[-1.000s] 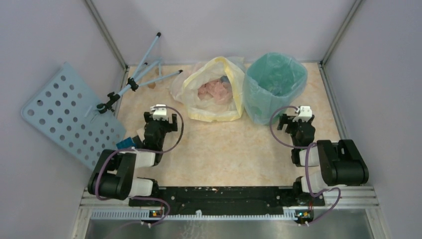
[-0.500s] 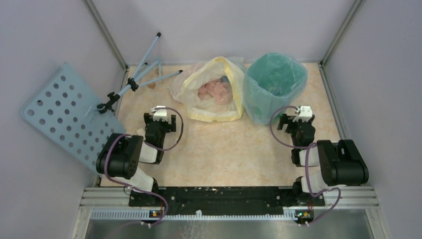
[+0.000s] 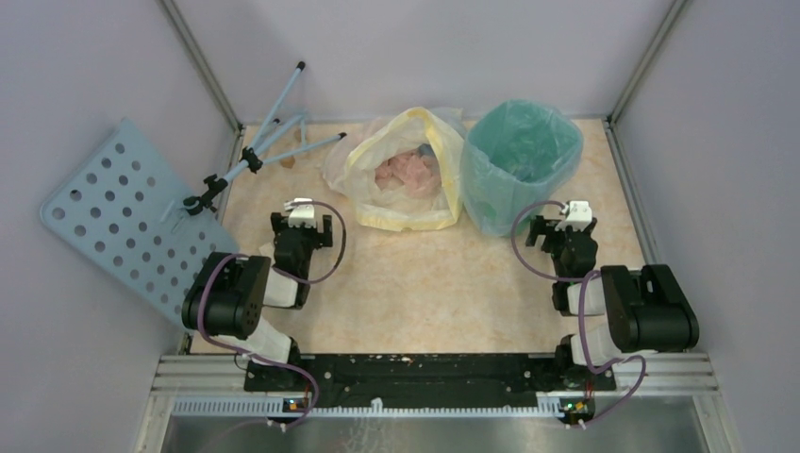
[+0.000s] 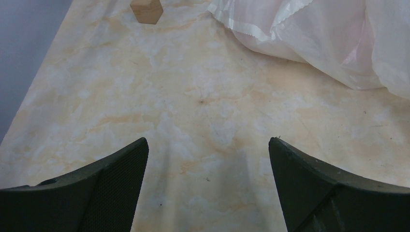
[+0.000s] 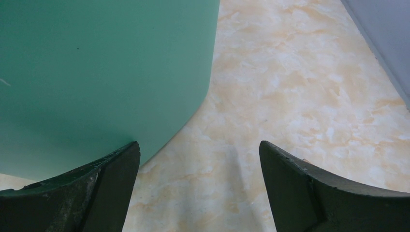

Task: Put the trash bags into the trash bin
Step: Reset both arms

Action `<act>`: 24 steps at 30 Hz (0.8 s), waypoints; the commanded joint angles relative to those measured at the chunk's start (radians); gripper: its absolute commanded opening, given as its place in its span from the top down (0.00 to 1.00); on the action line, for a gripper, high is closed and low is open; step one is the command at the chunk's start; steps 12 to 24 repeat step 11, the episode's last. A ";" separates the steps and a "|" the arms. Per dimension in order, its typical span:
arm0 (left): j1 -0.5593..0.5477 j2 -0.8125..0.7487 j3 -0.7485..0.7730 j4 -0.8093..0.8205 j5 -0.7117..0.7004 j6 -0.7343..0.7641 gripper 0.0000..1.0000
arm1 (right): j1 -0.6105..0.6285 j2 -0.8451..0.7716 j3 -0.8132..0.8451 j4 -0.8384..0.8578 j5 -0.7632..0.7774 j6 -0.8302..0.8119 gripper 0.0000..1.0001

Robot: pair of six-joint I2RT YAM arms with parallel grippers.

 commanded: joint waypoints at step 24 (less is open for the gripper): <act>0.038 0.003 0.038 -0.001 0.077 -0.027 0.01 | 0.010 0.008 0.032 0.073 0.000 -0.003 0.07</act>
